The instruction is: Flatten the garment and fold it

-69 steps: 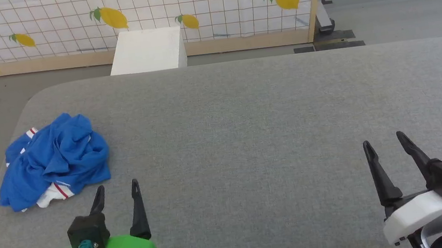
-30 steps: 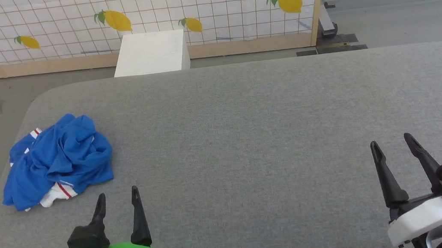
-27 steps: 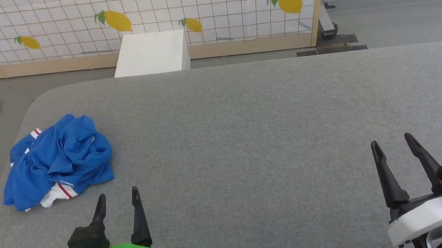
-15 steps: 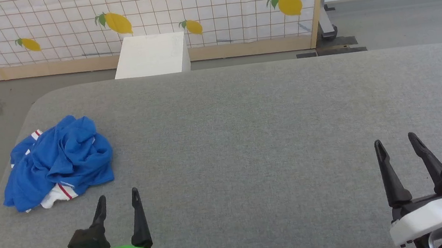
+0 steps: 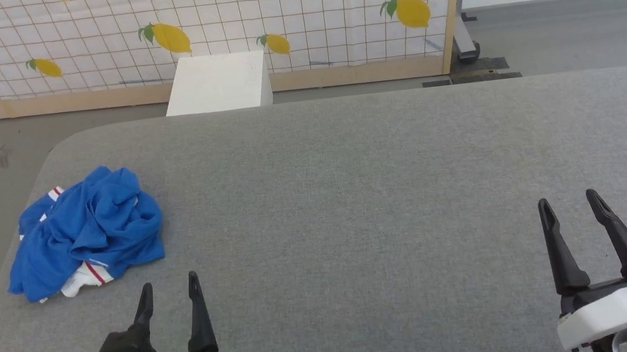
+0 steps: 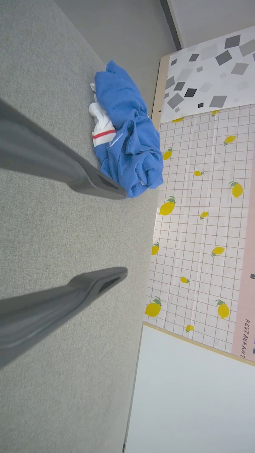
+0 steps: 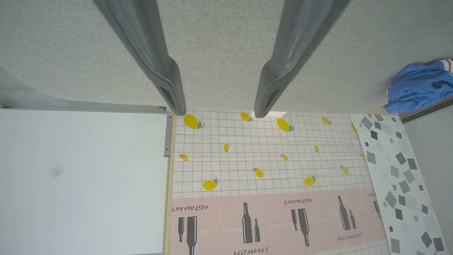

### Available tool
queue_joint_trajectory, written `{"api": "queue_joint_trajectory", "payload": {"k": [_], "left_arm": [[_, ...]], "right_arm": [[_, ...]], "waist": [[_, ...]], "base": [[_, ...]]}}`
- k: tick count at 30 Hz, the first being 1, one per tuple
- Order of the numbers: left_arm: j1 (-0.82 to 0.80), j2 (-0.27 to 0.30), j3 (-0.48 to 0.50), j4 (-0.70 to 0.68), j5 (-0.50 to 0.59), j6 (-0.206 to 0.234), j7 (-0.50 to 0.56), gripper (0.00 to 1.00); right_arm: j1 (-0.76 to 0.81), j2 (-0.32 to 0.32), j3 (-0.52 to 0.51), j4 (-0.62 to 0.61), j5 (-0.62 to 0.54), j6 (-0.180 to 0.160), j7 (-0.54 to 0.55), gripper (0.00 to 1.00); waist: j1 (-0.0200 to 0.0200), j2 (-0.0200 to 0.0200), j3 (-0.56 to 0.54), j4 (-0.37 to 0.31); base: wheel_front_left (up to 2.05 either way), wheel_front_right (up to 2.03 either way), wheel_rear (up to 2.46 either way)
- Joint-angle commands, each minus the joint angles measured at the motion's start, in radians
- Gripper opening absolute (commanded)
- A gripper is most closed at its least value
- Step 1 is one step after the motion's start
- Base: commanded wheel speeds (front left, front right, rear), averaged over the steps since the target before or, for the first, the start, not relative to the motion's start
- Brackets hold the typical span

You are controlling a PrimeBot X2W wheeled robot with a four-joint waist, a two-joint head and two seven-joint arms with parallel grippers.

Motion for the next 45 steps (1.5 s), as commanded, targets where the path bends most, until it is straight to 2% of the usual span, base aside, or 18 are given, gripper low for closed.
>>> {"api": "queue_joint_trajectory", "payload": {"k": [1, 22, 26, 33, 45], "left_arm": [[0.013, 0.009, -0.002, 0.005, -0.004, 0.006, -0.011, 1.0], [0.005, 0.013, -0.003, 0.015, -0.007, 0.0, -0.015, 1.0], [-0.004, 0.012, -0.01, 0.018, -0.005, -0.003, -0.015, 1.0], [-0.013, 0.013, -0.013, 0.016, 0.0, 0.001, -0.015, 1.0], [0.001, 0.041, -0.004, 0.005, 0.001, 0.01, -0.013, 1.0]], "right_arm": [[0.01, 0.002, -0.002, 0.005, 0.01, -0.001, -0.011, 1.0], [0.01, 0.002, -0.004, 0.008, 0.016, -0.002, -0.015, 1.0], [0.012, 0.002, -0.013, 0.004, 0.016, -0.002, -0.015, 1.0], [0.014, 0.002, -0.011, 0.003, 0.019, -0.002, -0.015, 1.0], [0.009, 0.002, 0.008, 0.003, 0.034, -0.002, -0.015, 1.0]], "waist": [[-0.0001, 0.0, -0.001, -0.001], [-0.0001, 0.0, 0.005, 0.0], [-0.0001, 0.0, 0.011, 0.018], [-0.0001, 0.0, 0.013, 0.103], [-0.0001, 0.0, 0.015, 0.351]], "base": [[0.0, 0.0, 0.0], [0.0, 0.0, 0.0], [0.0, 0.0, 0.0], [0.0, 0.0, 0.0], [0.0, 0.0, 0.0]]}}
